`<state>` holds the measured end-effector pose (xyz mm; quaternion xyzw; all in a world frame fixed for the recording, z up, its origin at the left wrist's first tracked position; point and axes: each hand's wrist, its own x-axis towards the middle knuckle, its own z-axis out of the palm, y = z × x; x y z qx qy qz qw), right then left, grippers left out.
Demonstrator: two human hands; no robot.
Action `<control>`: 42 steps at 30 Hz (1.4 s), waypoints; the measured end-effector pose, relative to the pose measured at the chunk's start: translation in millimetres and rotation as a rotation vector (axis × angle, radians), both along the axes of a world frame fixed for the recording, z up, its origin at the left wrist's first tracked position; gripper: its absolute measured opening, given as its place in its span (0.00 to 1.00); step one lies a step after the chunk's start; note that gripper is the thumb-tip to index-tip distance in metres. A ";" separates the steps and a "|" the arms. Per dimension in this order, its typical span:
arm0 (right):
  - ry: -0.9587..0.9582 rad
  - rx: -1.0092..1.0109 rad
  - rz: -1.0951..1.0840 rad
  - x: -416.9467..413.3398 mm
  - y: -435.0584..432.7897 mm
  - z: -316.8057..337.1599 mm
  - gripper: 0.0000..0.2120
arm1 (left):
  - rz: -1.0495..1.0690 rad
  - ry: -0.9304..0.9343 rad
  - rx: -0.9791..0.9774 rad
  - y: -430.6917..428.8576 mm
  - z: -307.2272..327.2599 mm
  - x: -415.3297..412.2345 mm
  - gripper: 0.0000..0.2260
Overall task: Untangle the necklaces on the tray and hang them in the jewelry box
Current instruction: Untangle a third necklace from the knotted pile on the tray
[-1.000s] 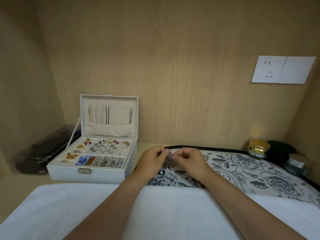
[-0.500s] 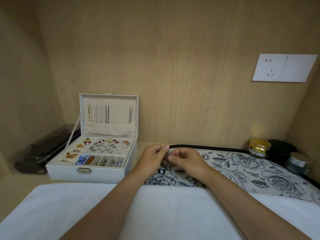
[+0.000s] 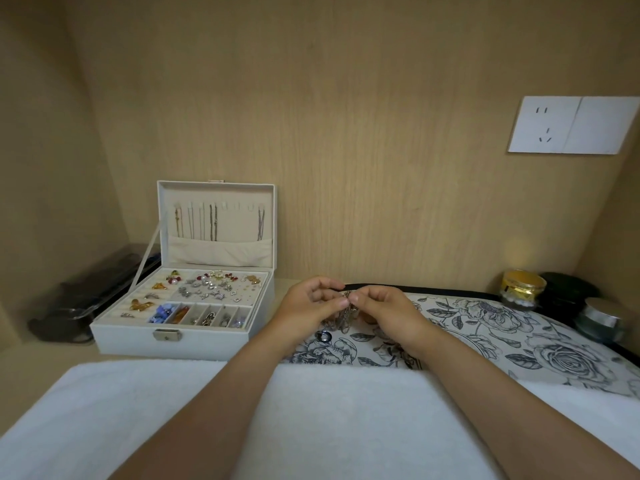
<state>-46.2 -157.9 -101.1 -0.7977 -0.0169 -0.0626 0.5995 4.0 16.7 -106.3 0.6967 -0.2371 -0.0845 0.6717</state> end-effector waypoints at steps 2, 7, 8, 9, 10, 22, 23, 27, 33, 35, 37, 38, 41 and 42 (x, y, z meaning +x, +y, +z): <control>0.015 0.014 0.005 -1.2 -1.2 2.9 0.12 | 0.005 0.021 -0.007 1.5 0.8 0.9 0.09; 0.057 0.012 0.062 -1.0 -0.2 0.4 0.09 | 0.111 -0.089 0.062 -0.2 0.4 0.1 0.07; 0.059 0.023 0.063 -0.4 -0.8 -0.4 0.08 | 0.141 -0.146 0.091 -1.6 -0.5 -0.2 0.07; 0.060 0.024 0.062 -0.5 -0.4 0.1 0.08 | 0.172 -0.205 0.131 -2.9 -1.1 -0.9 0.08; 0.062 0.017 0.057 -0.5 -0.2 0.7 0.08 | 0.198 -0.266 0.175 -4.3 -1.9 -1.2 0.10; 0.057 0.066 -0.056 -1.0 -1.4 5.4 0.13 | 0.116 -0.237 0.189 -6.4 1.4 -3.4 0.07; 0.059 0.053 -0.043 -0.4 -1.3 5.8 0.14 | 0.128 -0.208 0.185 -6.6 2.8 -4.6 0.07; 0.085 -0.074 0.050 -3.8 0.9 9.5 0.18 | 0.129 -0.079 0.177 -9.7 6.4 -10.4 0.10; 0.083 -0.325 0.140 -6.9 -1.0 18.8 0.19 | 0.041 0.107 0.186 -11.1 6.5 -11.6 0.13; 0.045 -0.286 0.122 -5.4 -3.7 16.6 0.16 | 0.023 0.125 0.162 -8.4 8.1 -12.0 0.13; -0.003 -0.184 0.053 -4.0 -6.9 17.1 0.13 | 0.008 0.095 0.175 -4.7 7.3 -9.9 0.15; -0.012 -0.104 0.021 -3.3 -8.3 18.6 0.12 | 0.001 0.073 0.203 -3.4 6.4 -8.3 0.15; 0.045 0.160 0.030 1.2 -11.3 21.9 0.13 | 0.019 0.013 0.287 -1.0 8.9 -8.8 0.10; 0.083 0.237 0.055 1.6 -10.6 23.0 0.13 | 0.023 0.010 0.292 -1.6 9.8 -8.5 0.09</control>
